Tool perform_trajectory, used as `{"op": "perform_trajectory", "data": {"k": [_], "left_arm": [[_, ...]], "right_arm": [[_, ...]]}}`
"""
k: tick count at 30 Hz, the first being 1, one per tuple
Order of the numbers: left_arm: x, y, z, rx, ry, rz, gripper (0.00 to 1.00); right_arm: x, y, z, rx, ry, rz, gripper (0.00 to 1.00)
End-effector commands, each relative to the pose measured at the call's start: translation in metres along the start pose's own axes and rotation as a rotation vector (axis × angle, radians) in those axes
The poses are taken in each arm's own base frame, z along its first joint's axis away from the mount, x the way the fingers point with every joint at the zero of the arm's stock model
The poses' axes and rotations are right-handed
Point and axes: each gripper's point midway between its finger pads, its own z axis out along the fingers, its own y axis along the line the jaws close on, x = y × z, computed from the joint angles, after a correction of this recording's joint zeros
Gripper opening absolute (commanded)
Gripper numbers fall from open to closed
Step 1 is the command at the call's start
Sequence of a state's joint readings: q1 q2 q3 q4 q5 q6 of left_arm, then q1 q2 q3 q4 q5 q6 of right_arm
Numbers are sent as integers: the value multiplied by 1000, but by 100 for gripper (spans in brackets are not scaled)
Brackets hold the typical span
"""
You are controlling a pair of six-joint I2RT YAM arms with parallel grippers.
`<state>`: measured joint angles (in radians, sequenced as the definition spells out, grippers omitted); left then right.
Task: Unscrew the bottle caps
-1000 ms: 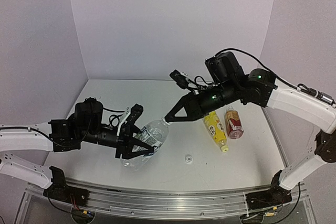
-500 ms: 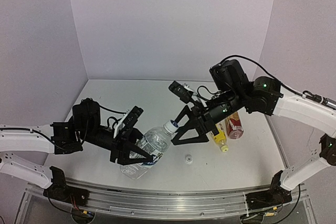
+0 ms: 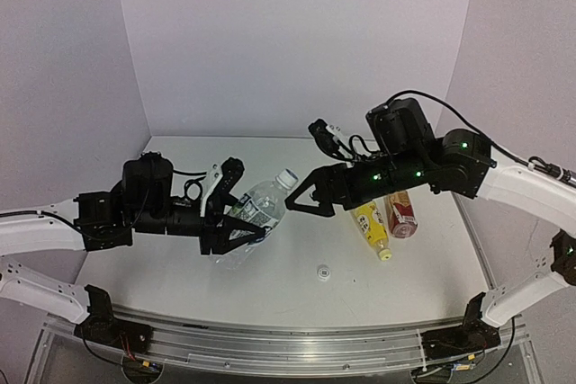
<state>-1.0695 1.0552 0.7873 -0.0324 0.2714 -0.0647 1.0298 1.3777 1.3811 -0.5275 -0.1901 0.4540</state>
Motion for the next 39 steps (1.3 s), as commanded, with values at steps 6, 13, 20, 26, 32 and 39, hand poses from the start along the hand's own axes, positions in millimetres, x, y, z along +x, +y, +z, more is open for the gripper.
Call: {"op": "perform_trajectory", "data": {"k": [6,13,20,26,32,39], "left_arm": [[-9,18,11,-91,21,40,0],[-12,17,18,-74,8,48,0],[-16,16,21,-66,-2,59,0],[-12,17,24,-65,6,48,0],[-8,19,25,-72,16,36,0],[-7,17,24,-63,16,33,0]], "right_arm": [[-48,-17,-8,121,-212,336,85],[-52,-6,10,58,-167,406,78],[-45,-2,24,23,-115,446,55],[-46,-2,22,9,-137,448,42],[-45,-4,19,19,-153,437,41],[-44,-13,14,54,-181,432,43]]}}
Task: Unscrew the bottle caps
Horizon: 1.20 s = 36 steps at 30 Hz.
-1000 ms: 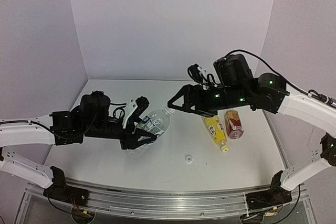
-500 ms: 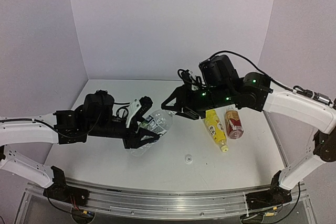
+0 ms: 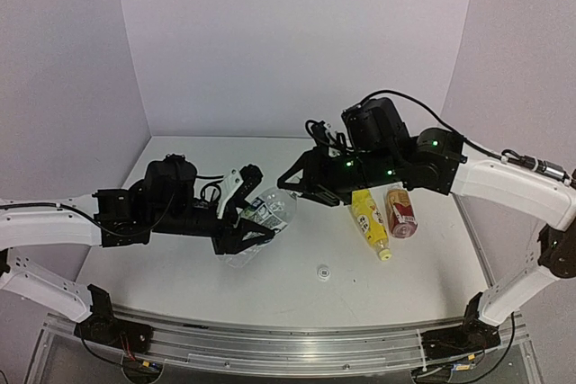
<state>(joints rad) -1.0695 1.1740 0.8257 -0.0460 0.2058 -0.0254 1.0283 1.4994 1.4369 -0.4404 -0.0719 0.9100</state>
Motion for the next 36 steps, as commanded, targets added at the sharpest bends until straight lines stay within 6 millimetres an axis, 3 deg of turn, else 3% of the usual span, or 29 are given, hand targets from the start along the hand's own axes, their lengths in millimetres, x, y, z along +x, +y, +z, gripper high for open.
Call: {"op": "perform_trajectory", "data": {"k": [1,9,12,19,23,29,33,36], "left_arm": [[-26,-3,-4,10,-70,14,0],[-21,-3,-2,11,-59,11,0],[-22,-2,-2,9,-60,10,0],[-24,-3,-3,11,-72,-6,0],[-40,-27,-14,146,-177,-13,0],[-59,-76,-49,456,-361,-66,0],[-67,-94,-62,589,-396,-77,0],[-68,-105,-65,665,-383,-64,0]], "right_arm": [[-14,11,-20,-37,-82,-15,43],[-15,13,-23,-46,-91,-21,43],[-14,14,-24,-51,-87,-23,39],[-11,19,-25,-73,-67,-51,0],[-2,29,-29,-126,-18,-160,0],[53,60,-55,-411,196,-545,0],[101,77,-92,-718,356,-774,0],[118,79,-110,-856,401,-871,0]]}}
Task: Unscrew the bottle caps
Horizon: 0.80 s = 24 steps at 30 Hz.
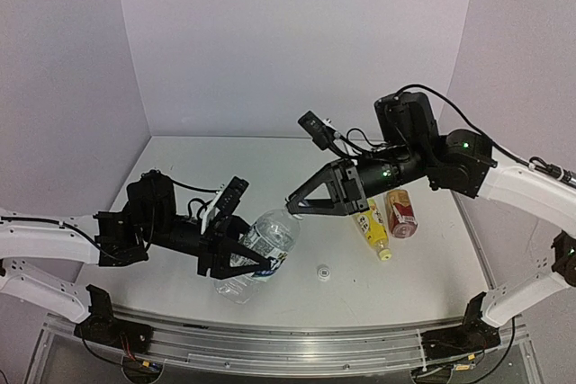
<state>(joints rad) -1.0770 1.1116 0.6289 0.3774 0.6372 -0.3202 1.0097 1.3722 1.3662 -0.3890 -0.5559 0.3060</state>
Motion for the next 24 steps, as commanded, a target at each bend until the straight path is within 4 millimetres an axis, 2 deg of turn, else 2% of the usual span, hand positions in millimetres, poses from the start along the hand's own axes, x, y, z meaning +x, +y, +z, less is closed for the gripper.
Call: {"op": "perform_trajectory", "data": {"k": [1,4,8,10,11,12,13,14,16,19,21,24], "left_arm": [[-54,-50,-9,229,-155,131,0],[-53,-56,-9,262,-144,146,0],[-54,-59,-11,266,-142,169,0],[-55,-56,-10,246,-136,171,0],[-54,-53,-9,227,-130,169,0],[-53,-49,-8,201,-117,162,0],[-53,-44,-7,171,-111,163,0],[-51,-38,-6,135,-99,164,0],[-49,-23,-5,48,-78,168,0],[-49,0,-8,-102,-49,172,0],[-51,11,-11,-178,-43,182,0],[-48,39,-17,-339,-17,180,0]], "right_arm": [[42,76,-22,-450,119,-304,0],[56,78,-26,-505,146,-375,0],[59,72,-21,-494,151,-418,0],[56,66,-18,-448,146,-429,4],[53,63,-16,-419,142,-427,13],[49,60,-15,-384,136,-417,34],[44,53,-13,-327,131,-393,63],[37,44,-11,-255,117,-376,85],[21,29,-10,-122,82,-319,91],[6,7,-13,45,29,-231,92],[0,-3,-15,107,-13,-171,93],[-12,-20,-21,218,-89,-58,94]]}}
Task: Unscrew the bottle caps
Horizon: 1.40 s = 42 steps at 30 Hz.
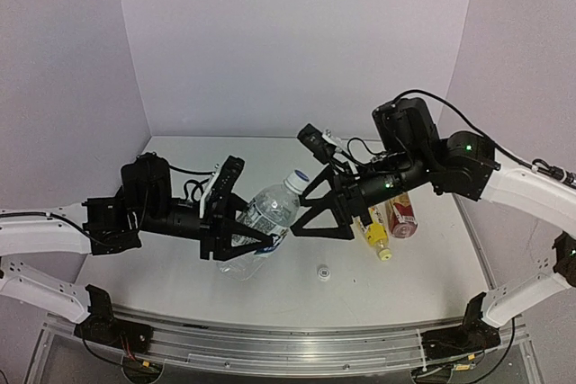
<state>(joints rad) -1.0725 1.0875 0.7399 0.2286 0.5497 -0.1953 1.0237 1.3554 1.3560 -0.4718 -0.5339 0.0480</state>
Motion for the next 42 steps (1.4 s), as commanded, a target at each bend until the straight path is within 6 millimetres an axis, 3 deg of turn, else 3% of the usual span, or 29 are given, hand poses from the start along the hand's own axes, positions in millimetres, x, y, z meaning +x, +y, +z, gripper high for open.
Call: {"op": "perform_trajectory", "data": {"k": [1,6,11,18,24,30,34,38,42], "left_arm": [[-11,43,-10,-277,23,67,0],[0,60,-3,-338,114,79,0],[4,66,2,-354,151,84,0],[2,66,4,-345,133,92,0],[1,65,4,-343,127,93,0],[0,65,3,-344,117,90,0],[1,61,3,-323,110,79,0],[-7,37,3,-202,27,65,0],[-17,-6,-3,25,-71,23,0]], "right_arm": [[-28,-31,-23,246,-149,214,94],[-35,-54,-37,387,-240,369,93],[-40,-66,-41,439,-300,503,83],[-45,-72,-30,426,-307,603,62],[-47,-71,-15,383,-274,632,57],[-46,-70,-14,373,-270,637,32],[-47,-63,-15,345,-257,597,1],[-47,-39,-11,233,-192,458,0],[-35,6,-10,13,-94,166,0]]}}
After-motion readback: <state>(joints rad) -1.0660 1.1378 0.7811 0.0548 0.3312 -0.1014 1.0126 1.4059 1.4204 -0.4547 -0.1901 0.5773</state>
